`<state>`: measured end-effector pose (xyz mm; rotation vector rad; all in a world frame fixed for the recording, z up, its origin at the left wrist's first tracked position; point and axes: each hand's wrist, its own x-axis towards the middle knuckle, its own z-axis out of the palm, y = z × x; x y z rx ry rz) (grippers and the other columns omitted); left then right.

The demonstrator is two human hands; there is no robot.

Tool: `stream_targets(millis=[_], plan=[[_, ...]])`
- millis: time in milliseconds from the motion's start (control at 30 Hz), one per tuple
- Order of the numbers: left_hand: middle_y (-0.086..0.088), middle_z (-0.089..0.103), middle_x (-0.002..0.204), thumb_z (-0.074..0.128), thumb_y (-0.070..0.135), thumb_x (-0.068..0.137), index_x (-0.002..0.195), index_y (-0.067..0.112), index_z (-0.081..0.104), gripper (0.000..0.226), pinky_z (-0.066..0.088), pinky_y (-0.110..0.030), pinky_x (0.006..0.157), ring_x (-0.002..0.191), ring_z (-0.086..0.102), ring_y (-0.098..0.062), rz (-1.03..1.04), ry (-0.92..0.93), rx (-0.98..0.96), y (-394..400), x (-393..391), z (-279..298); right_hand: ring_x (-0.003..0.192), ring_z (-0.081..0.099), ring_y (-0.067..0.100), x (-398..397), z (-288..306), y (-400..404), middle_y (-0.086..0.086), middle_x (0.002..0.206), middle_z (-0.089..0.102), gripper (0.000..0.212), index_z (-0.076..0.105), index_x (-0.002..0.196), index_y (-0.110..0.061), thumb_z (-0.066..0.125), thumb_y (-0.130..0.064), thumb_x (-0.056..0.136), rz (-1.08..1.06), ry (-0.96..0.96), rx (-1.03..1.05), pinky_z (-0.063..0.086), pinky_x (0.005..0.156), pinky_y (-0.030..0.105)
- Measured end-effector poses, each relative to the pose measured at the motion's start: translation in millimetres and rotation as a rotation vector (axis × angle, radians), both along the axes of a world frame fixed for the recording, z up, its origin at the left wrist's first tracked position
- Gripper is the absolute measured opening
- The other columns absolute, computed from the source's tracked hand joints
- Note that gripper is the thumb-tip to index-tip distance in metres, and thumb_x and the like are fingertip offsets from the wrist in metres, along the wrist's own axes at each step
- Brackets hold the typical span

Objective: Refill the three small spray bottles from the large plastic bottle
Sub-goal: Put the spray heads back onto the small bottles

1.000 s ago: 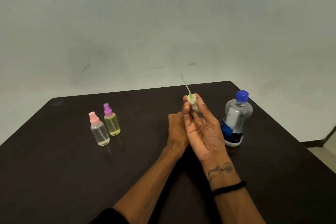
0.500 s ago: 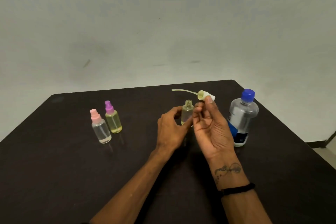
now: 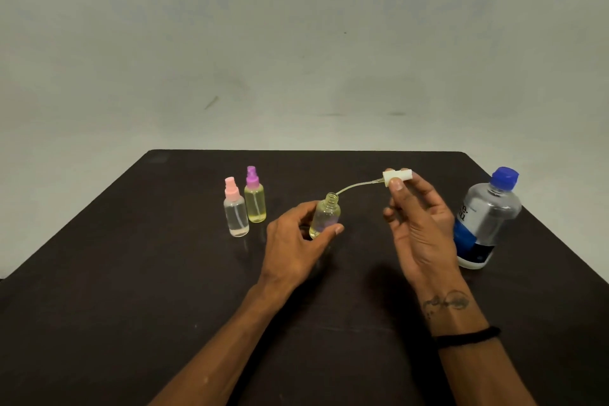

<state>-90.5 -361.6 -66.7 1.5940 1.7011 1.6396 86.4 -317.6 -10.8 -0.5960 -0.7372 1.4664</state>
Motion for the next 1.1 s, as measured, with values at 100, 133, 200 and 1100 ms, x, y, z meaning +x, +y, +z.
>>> stream_targets(millis=[100,133,200,1100], plan=[[0.015,0.078,0.105,0.091,0.034,0.079,0.121,0.027,0.075,0.046,0.064,-0.030,0.084,0.095,0.074,-0.002,-0.005,0.025,0.014,1.2,-1.8,-1.5,0.075,0.067,0.002,-0.8,-0.6,0.2,-0.004,0.101,0.080,0.034,0.071,0.112,-0.019,0.078,-0.009,0.080,-0.011,-0.041,0.001,0.053,0.070,0.023],[0.016,0.078,0.106,0.091,0.035,0.079,0.121,0.027,0.075,0.046,0.063,-0.030,0.084,0.096,0.074,-0.002,-0.005,0.034,0.015,1.4,-3.2,-2.0,0.075,0.067,0.002,-0.9,-1.3,0.6,-0.004,0.102,0.081,0.032,0.071,0.112,-0.019,0.077,-0.007,0.083,-0.008,-0.059,0.002,0.052,0.070,0.023],[0.016,0.076,0.109,0.090,0.037,0.079,0.123,0.027,0.074,0.048,0.062,-0.026,0.085,0.098,0.072,-0.001,-0.002,0.072,0.015,1.8,-6.8,-2.5,0.074,0.066,0.002,-1.8,-3.9,2.1,-0.003,0.103,0.081,0.030,0.071,0.113,-0.018,0.075,-0.003,0.087,0.003,-0.088,0.005,0.051,0.069,0.024],[0.009,0.073,0.108,0.080,0.046,0.085,0.130,0.024,0.071,0.051,0.060,-0.034,0.083,0.095,0.067,-0.006,-0.084,0.185,0.024,-7.4,3.9,-1.4,0.102,0.076,0.010,-11.5,-20.6,2.8,-0.006,0.105,0.081,0.032,0.077,0.114,-0.018,0.084,-0.009,0.084,0.005,-0.634,0.264,0.061,0.079,0.022]])
